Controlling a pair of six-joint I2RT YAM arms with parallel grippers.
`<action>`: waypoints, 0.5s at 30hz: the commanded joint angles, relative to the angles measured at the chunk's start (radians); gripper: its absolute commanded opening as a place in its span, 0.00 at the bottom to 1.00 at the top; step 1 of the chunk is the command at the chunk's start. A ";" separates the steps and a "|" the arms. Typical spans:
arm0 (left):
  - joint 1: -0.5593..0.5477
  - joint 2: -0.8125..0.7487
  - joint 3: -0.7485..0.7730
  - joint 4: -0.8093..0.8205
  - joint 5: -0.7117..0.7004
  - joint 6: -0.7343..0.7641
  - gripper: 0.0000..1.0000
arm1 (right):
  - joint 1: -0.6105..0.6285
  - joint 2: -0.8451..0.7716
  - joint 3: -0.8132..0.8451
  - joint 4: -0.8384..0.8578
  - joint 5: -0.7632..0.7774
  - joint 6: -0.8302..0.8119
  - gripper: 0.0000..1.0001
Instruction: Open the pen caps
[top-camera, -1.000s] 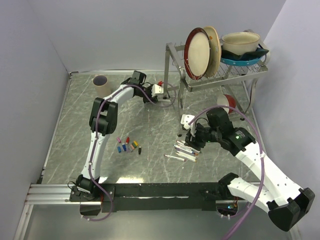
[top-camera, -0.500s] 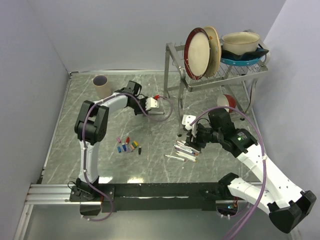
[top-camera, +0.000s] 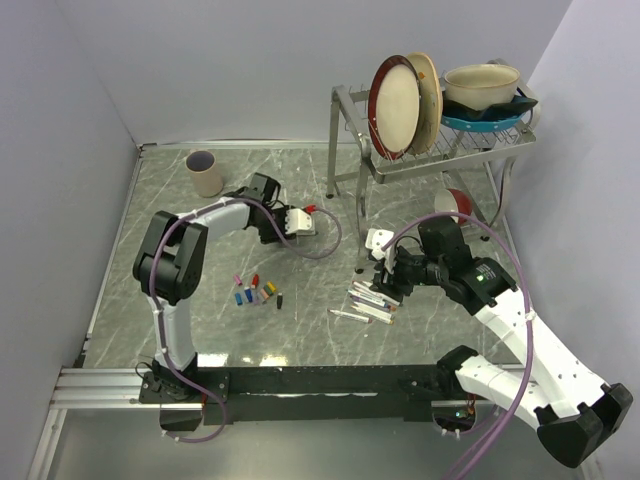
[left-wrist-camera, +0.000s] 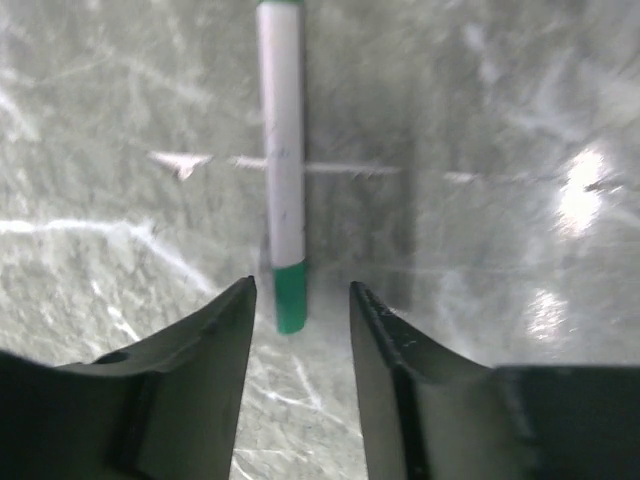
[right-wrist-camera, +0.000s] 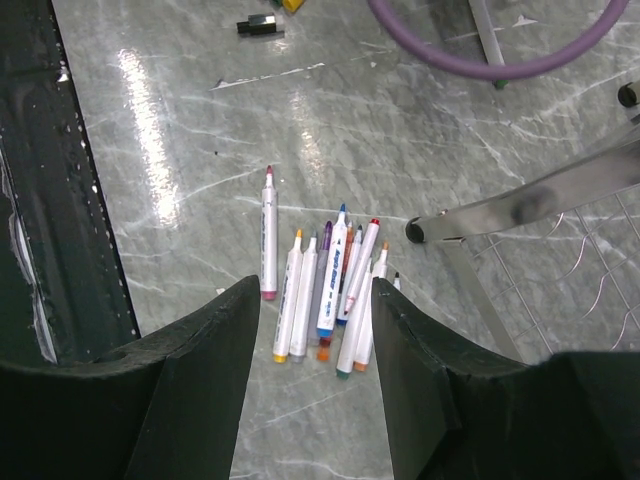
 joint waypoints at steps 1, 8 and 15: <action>-0.066 0.056 0.045 -0.135 -0.039 -0.028 0.52 | -0.007 -0.019 -0.008 0.001 -0.015 -0.011 0.56; -0.086 0.118 0.155 -0.190 0.004 -0.051 0.51 | -0.007 -0.016 -0.011 0.002 -0.011 -0.013 0.57; -0.112 0.207 0.229 -0.268 0.012 -0.080 0.42 | -0.007 -0.010 -0.011 0.002 -0.008 -0.011 0.57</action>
